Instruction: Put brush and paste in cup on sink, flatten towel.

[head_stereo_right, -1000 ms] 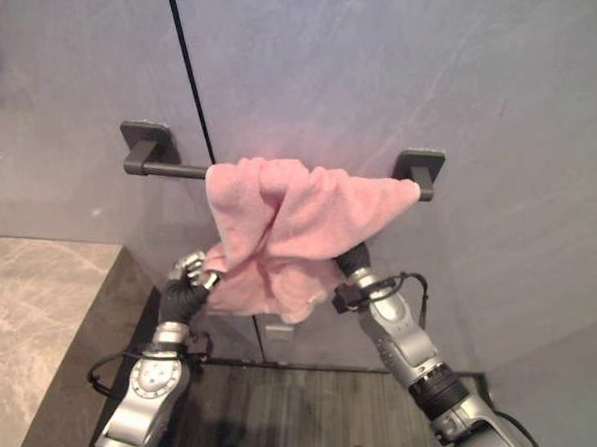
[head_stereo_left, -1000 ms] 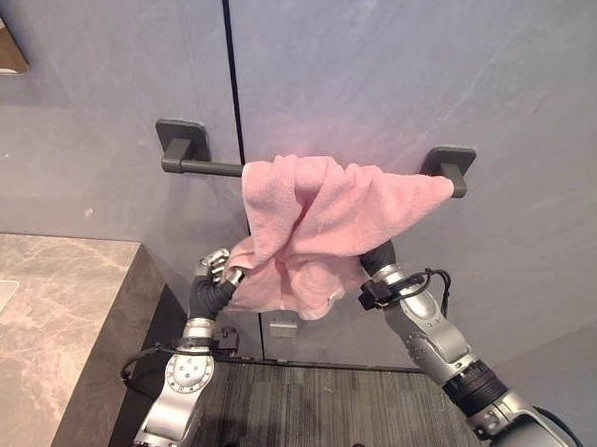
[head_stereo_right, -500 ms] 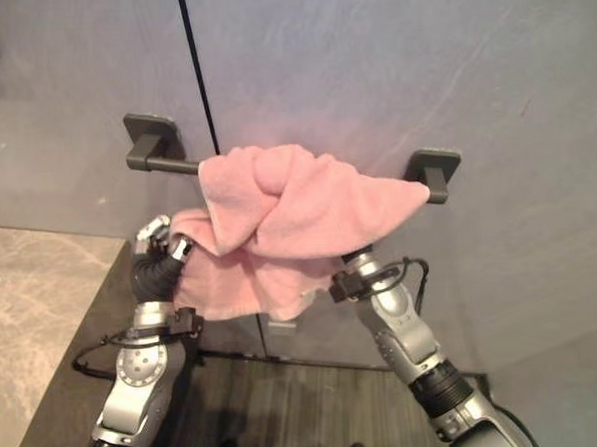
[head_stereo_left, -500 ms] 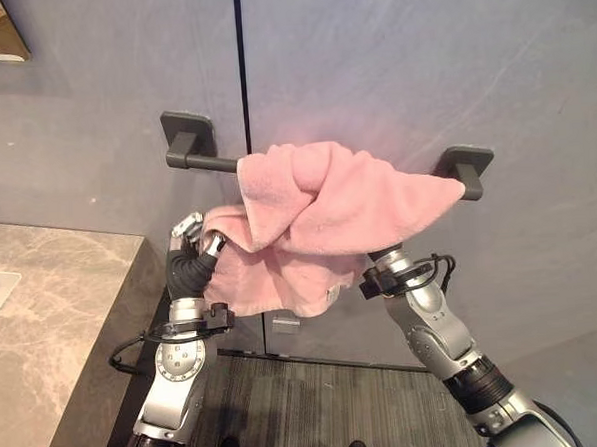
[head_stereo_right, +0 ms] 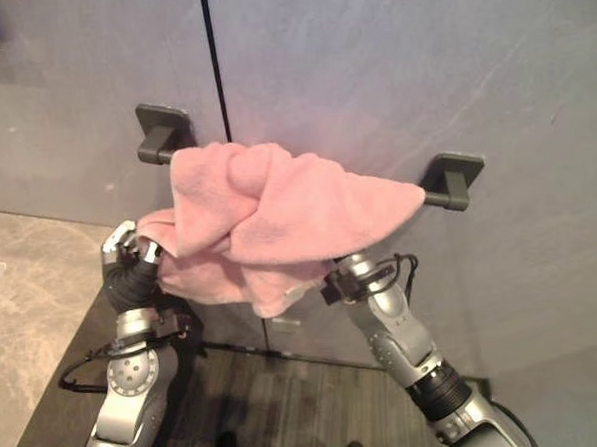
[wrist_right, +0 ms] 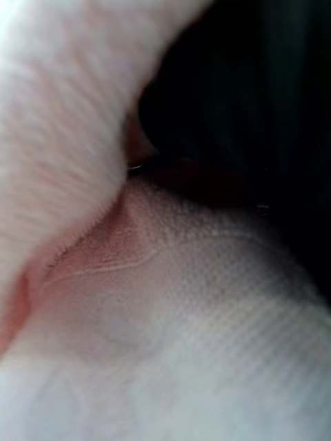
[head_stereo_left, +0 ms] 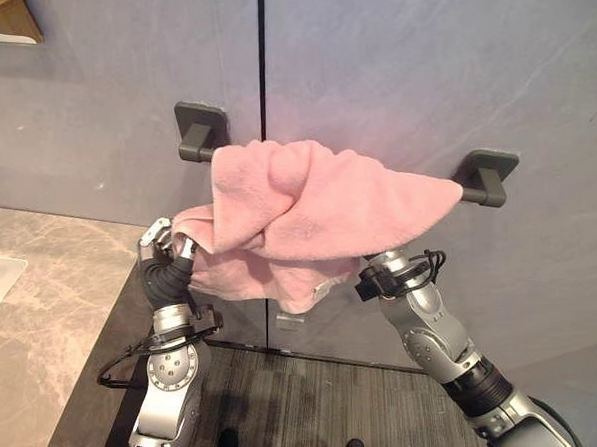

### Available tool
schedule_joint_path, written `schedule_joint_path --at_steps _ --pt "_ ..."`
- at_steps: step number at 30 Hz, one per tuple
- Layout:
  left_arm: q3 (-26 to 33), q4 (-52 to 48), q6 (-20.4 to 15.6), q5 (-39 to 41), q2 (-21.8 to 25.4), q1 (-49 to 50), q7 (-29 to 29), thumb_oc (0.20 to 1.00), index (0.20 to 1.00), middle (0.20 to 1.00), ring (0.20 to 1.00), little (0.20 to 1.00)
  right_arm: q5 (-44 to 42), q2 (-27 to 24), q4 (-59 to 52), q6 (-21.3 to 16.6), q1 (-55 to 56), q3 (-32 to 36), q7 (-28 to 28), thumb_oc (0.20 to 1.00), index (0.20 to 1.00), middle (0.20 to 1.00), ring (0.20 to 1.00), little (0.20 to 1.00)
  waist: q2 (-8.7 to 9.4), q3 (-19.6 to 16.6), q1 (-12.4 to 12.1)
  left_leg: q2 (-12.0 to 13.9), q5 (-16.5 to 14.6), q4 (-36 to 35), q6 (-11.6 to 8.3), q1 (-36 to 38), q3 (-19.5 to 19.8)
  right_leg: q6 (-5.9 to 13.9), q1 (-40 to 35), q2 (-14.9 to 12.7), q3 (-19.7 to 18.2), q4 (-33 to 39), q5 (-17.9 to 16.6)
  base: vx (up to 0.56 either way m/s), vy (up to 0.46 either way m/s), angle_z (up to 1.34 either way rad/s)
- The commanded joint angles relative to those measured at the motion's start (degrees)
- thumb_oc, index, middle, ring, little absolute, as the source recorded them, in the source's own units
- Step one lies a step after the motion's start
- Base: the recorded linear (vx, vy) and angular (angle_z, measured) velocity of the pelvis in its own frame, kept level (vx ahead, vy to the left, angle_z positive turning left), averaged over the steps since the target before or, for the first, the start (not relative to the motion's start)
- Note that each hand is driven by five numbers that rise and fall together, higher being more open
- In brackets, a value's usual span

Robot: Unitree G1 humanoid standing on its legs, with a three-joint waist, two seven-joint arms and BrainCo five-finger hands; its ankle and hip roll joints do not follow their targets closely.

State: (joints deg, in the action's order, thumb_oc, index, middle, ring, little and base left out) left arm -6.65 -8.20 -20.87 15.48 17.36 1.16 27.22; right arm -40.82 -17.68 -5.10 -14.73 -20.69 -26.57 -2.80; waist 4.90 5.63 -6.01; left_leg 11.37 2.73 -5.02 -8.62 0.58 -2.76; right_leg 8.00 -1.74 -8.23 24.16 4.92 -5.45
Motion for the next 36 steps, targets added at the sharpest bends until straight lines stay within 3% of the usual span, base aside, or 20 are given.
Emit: schedule_joint_path --at_steps 1,7,10,12,14,15,16,17,23,24,28,34,36 --pt "-0.1 -5.9 -3.4 0.8 3.2 -1.5 -1.3 0.200 0.200 0.200 0.200 0.200 0.9 0.9 -5.2 -4.5 -4.8 1.5 0.7 0.200 0.200 0.200 0.200 0.200 2.50 0.4 -1.0 -2.6 -0.1 0.5 2.43 0.8 -1.3 1.57 -3.5 -2.0 -2.0 -1.4 2.6 0.01 0.015 0.07" --pt "-2.9 -3.6 -1.5 3.8 3.9 0.3 -4.5 0.200 0.200 0.200 0.200 0.200 5.9 0.4 -1.1 -3.4 -4.4 2.3 -3.0 0.200 0.200 0.200 0.200 0.200 2.48 0.3 -1.1 -2.9 -0.2 0.5 2.75 0.8 -1.0 1.67 -3.7 -2.2 -1.6 -1.6 2.5 0.01 0.004 0.02" --pt "-5.1 -0.3 0.2 1.3 5.7 0.4 -7.4 0.200 0.200 0.200 0.200 0.200 4.9 0.5 0.1 -3.2 -2.9 3.3 -1.6 0.200 0.200 0.200 0.200 0.200 2.35 0.2 -0.7 -3.1 -0.3 0.4 2.91 1.0 -1.2 1.75 -3.7 -2.2 -1.8 -1.5 2.5 0.00 0.000 0.00" --pt "-7.6 6.2 2.3 2.2 5.5 0.2 -9.1 0.200 0.200 0.200 0.200 0.200 7.1 0.4 2.9 -2.4 -1.5 3.7 -2.3 0.200 0.200 0.200 0.200 0.200 1.99 0.1 -0.1 -3.2 -0.2 0.2 3.00 1.2 -1.4 1.76 -3.7 -2.3 -2.1 -1.4 2.4 0.00 0.020 0.00" --pt "-9.0 8.9 3.3 1.6 6.1 0.1 -11.1 0.272 0.272 0.272 0.272 0.272 10.0 0.0 7.1 -1.3 -1.2 4.1 -3.1 0.200 0.200 0.200 0.200 0.200 1.61 0.0 0.3 -3.2 -0.3 0.2 3.15 1.4 -1.6 1.78 -3.6 -2.3 -2.4 -1.5 2.4 0.00 0.017 0.00" --pt "-9.7 13.3 4.4 -0.2 6.0 -0.1 -11.5 0.470 0.470 0.470 0.470 0.470 16.2 -0.6 10.3 0.4 -0.6 4.3 -5.1 0.504 0.504 0.504 0.504 0.504 1.39 -0.2 1.0 -3.2 -0.5 0.1 3.28 1.9 -2.1 1.82 -3.6 -2.2 -3.0 -1.4 2.4 0.01 0.026 -0.04" --pt "-10.1 15.0 5.2 -2.8 6.1 -0.4 -11.5 1.000 1.000 1.000 1.000 1.000 17.9 -0.9 11.4 0.8 -0.1 4.3 -5.2 0.736 0.736 0.736 0.736 0.736 1.24 -0.3 1.3 -3.1 -0.6 0.1 3.32 2.1 -2.3 1.84 -3.6 -2.2 -3.2 -1.3 2.4 0.02 0.023 -0.09" --pt "-10.4 16.1 5.5 -3.5 5.9 -0.5 -11.1 1.000 1.000 1.000 1.000 1.000 18.6 -1.0 11.9 1.4 0.3 4.3 -5.6 1.000 1.000 1.000 1.000 1.000 1.09 -0.4 1.5 -3.1 -0.7 0.1 3.34 2.3 -2.5 1.82 -3.7 -2.2 -3.3 -1.2 2.4 0.01 0.009 -0.13" --pt "-10.3 19.0 9.0 -9.6 6.1 0.9 -12.2 1.000 1.000 1.000 1.000 1.000 21.5 -1.2 13.5 2.4 1.7 5.6 -5.9 1.000 1.000 1.000 1.000 1.000 0.18 -0.9 2.3 -3.2 -1.0 0.0 3.55 3.0 -3.3 1.96 -3.8 -2.2 -4.3 -0.5 2.1 0.00 0.015 -0.10" --pt "-9.7 19.6 11.0 -12.1 6.2 1.4 -12.0 1.000 1.000 1.000 1.000 1.000 23.0 -1.3 13.7 2.9 2.2 5.7 -6.1 1.000 1.000 1.000 1.000 1.000 0.00 -1.0 2.4 -3.2 -1.0 0.0 3.60 3.1 -3.5 1.97 -3.7 -2.2 -4.5 -0.4 2.0 -0.01 0.006 -0.08" --pt "-6.1 18.3 12.1 -16.5 7.6 4.6 -13.6 1.000 1.000 1.000 1.000 1.000 34.6 -4.7 10.8 4.7 4.6 8.3 -6.4 1.000 1.000 1.000 1.000 1.000 -0.74 -1.2 3.0 -3.2 -1.3 0.1 3.68 3.5 -4.0 2.05 -3.7 -2.3 -5.0 -0.4 2.0 0.00 0.006 -0.02" --pt "6.1 11.7 8.7 -24.1 10.6 13.6 -13.8 1.000 1.000 1.000 1.000 1.000 55.0 -12.4 3.5 4.6 14.5 19.9 -9.2 1.000 1.000 1.000 1.000 1.000 -1.72 -1.6 3.7 -3.2 -1.5 0.0 3.31 3.5 -3.7 2.30 -4.2 -2.4 -4.5 -0.2 2.2 0.00 0.008 -0.04" --pt "10.3 8.8 7.4 -27.5 11.0 14.5 -11.2 1.000 1.000 1.000 1.000 1.000 61.1 -12.7 0.7 5.7 17.4 25.5 -13.2 1.000 1.000 1.000 1.000 1.000 -1.98 -1.8 3.9 -3.2 -1.4 0.0 3.14 3.2 -3.3 2.36 -4.4 -2.5 -4.0 -0.1 2.2 0.00 0.000 0.00"
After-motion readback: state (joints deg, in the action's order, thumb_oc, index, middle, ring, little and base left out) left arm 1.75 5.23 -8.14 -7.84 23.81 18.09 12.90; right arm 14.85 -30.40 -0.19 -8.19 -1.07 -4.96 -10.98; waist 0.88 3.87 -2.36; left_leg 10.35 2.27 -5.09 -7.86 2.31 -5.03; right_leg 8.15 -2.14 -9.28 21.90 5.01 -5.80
